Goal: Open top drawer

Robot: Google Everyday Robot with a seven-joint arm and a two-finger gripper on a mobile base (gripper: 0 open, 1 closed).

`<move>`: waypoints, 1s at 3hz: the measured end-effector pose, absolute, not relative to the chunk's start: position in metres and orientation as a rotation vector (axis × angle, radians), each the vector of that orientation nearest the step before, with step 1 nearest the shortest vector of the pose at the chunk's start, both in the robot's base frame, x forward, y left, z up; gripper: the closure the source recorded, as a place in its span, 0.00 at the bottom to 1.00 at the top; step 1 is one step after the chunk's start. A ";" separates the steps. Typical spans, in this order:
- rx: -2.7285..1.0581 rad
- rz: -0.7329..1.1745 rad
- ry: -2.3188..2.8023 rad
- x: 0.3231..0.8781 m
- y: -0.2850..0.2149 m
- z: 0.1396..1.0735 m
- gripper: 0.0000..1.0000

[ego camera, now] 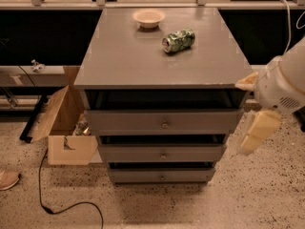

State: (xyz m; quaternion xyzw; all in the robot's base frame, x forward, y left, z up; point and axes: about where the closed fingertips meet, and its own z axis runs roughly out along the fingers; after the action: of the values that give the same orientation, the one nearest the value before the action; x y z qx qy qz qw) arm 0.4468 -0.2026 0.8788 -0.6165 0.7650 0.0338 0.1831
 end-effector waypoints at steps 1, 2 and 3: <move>-1.742 0.221 2.138 0.456 -0.188 0.812 0.00; -1.691 0.325 2.155 0.465 -0.178 0.752 0.00; -1.691 0.324 2.155 0.465 -0.178 0.752 0.00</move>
Offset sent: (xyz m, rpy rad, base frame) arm 0.0257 0.0348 -0.1903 0.2170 0.1439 -0.0234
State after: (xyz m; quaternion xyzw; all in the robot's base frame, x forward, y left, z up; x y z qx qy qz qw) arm 0.4647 -0.1778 0.7517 -0.6019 0.7669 0.1155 0.1905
